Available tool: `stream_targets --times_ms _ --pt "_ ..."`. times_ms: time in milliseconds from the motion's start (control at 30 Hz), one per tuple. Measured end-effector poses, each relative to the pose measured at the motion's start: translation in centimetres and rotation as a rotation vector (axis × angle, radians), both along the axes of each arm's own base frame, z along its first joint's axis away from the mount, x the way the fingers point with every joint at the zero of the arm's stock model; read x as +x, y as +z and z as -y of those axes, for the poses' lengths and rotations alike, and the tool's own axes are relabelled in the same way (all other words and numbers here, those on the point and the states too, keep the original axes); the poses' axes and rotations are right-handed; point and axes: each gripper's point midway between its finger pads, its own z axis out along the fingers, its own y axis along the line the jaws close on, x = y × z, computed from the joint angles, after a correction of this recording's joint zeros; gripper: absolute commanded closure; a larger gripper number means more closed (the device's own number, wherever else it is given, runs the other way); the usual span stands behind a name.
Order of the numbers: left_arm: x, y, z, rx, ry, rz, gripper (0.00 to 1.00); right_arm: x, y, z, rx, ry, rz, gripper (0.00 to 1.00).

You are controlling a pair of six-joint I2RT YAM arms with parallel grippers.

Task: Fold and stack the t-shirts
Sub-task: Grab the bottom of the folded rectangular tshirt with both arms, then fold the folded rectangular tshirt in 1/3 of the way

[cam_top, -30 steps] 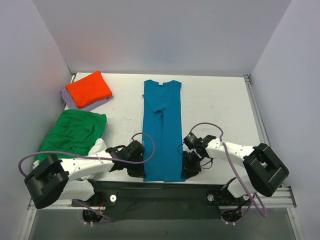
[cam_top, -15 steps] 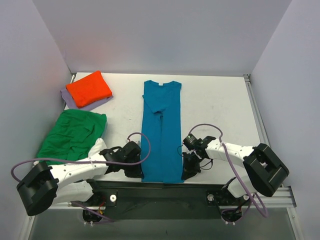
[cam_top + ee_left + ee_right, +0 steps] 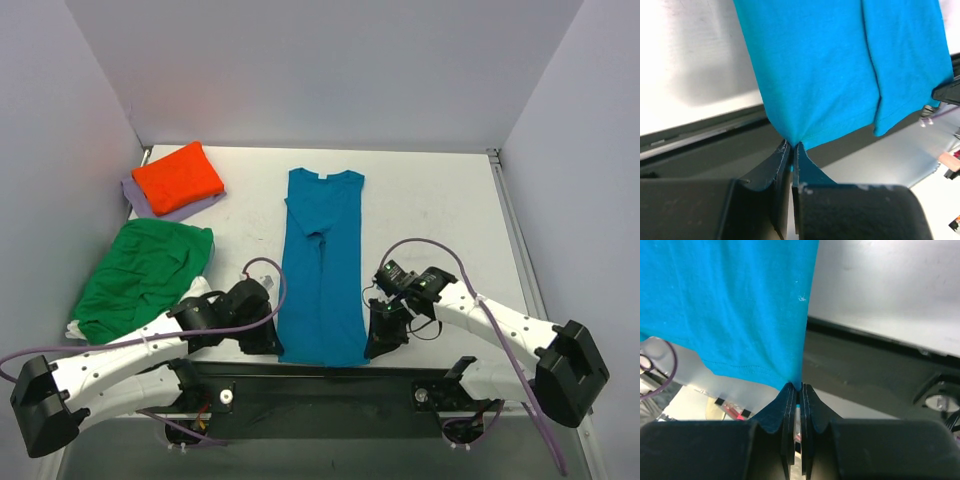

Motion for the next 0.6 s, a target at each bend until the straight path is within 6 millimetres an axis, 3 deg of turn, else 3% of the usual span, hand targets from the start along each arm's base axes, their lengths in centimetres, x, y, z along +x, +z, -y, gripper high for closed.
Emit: stream_targets --times_ms 333,467,600 --pt "-0.6 5.2 -0.7 -0.025 -0.001 0.014 1.00 0.0 5.5 -0.4 0.049 -0.026 0.028 1.00" --pt "0.2 7.6 -0.5 -0.038 0.015 0.058 1.00 1.3 8.1 -1.1 0.074 -0.035 0.084 1.00" --pt "1.5 8.4 -0.2 -0.018 0.037 0.084 1.00 3.0 9.5 -1.7 0.074 -0.050 0.128 1.00"
